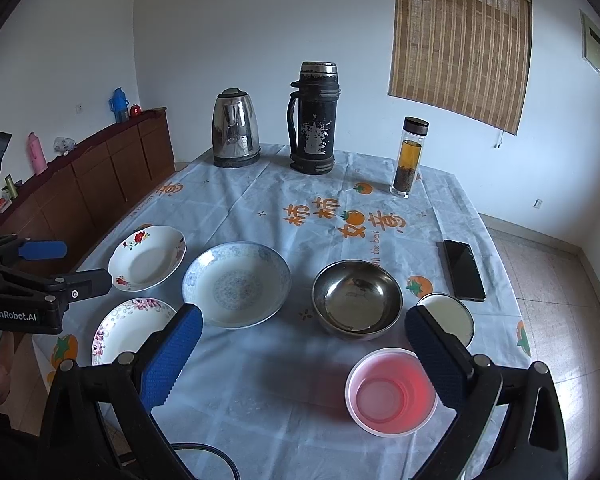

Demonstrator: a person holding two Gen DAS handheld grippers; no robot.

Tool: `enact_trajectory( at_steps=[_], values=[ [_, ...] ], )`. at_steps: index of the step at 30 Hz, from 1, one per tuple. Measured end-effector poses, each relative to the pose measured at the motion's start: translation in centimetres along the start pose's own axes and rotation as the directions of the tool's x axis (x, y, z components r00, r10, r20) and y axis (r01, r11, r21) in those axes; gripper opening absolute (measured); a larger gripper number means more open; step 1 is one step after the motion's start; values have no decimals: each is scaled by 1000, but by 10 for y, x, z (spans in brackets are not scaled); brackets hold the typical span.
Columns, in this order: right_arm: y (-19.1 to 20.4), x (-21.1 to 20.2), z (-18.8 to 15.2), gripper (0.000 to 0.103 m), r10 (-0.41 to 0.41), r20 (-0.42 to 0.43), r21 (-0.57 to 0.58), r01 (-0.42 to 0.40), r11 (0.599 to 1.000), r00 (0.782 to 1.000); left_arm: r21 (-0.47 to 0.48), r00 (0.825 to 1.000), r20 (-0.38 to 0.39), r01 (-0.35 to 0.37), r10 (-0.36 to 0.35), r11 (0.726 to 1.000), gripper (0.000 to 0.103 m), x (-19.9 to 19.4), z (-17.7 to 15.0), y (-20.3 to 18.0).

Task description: Organize plates and bowls

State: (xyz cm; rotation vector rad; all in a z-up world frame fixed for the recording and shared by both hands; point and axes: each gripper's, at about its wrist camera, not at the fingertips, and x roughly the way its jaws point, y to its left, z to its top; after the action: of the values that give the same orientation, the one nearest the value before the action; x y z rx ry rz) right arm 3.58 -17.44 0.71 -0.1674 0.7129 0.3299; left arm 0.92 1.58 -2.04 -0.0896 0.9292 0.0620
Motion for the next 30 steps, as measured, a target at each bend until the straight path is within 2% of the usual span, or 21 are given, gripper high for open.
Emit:
enact_trajectory(
  at_steps=[16,23,30],
  values=[
    [4,3,0,102,5,-16,-14,-5,1000,1000,-2,1000,-4,2,-2,1000,100,2,-3,2],
    [7,9,0,102,13,-35,-22,-13,1000,999,-16,1000,-14,5,-5,1000,100,11,-18,4],
    [10,17,2,102,19,-53,-33,-21,999,998,-33,999,-42,8,-10,999,100,13,-13,9]
  ],
)
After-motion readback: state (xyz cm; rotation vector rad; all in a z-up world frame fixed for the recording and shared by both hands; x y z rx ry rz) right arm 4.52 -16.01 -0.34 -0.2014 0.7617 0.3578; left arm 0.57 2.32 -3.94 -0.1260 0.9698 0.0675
